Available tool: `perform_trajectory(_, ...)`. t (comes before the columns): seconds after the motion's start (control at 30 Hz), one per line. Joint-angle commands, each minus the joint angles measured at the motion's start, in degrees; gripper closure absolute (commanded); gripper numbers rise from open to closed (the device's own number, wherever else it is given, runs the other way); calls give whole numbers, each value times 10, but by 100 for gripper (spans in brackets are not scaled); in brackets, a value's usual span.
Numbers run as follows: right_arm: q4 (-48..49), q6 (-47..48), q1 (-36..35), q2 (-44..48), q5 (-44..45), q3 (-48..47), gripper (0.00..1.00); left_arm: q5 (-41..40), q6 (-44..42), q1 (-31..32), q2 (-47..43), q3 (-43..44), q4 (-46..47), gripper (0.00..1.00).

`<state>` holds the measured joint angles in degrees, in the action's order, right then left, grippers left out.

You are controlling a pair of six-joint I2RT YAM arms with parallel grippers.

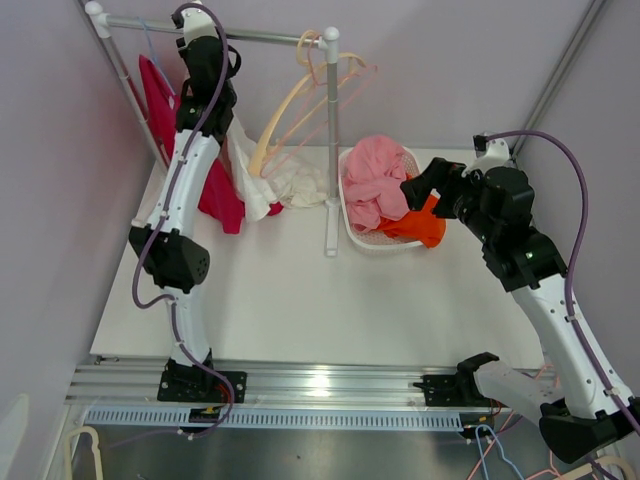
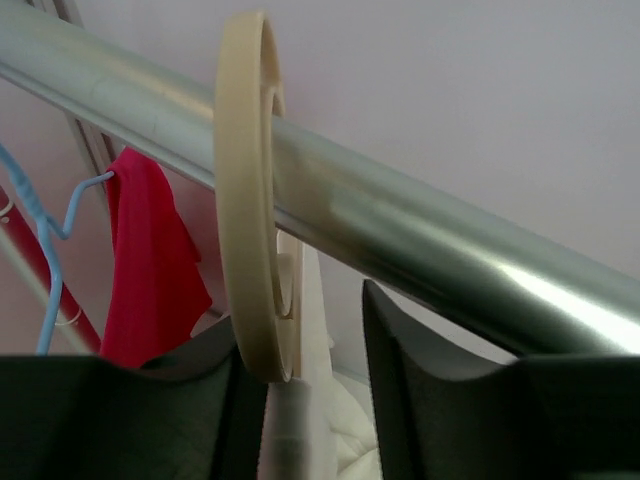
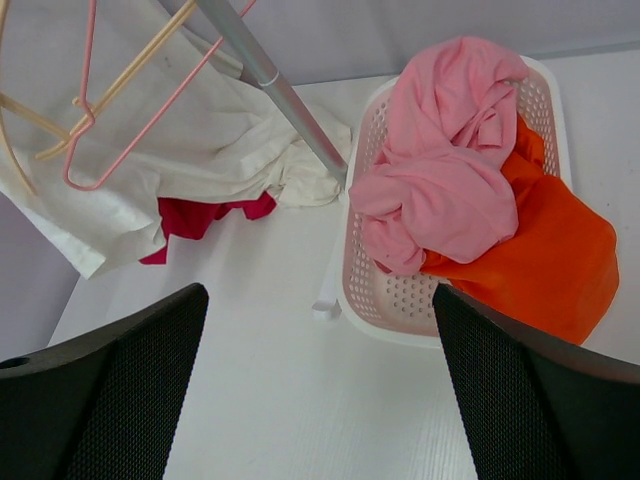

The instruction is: Remove the t-shirt from the hanger

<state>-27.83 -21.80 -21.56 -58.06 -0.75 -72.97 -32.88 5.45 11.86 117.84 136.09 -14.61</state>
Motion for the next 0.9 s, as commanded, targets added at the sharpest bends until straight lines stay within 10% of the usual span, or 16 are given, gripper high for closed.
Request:
perform_trajectory(0.0, 30, 10, 6, -6, -5, 1, 0, -22, -11, -7, -5, -14, 59, 60)
perform_trajectory(0.23, 32, 10, 10, -9, -15, 0, 1, 30, 6, -31, 0, -14, 62, 99)
perform_trajectory(0.87, 24, -6, 12, 12, -30, -4, 1, 307, 79, -39, -111, 11, -28, 99)
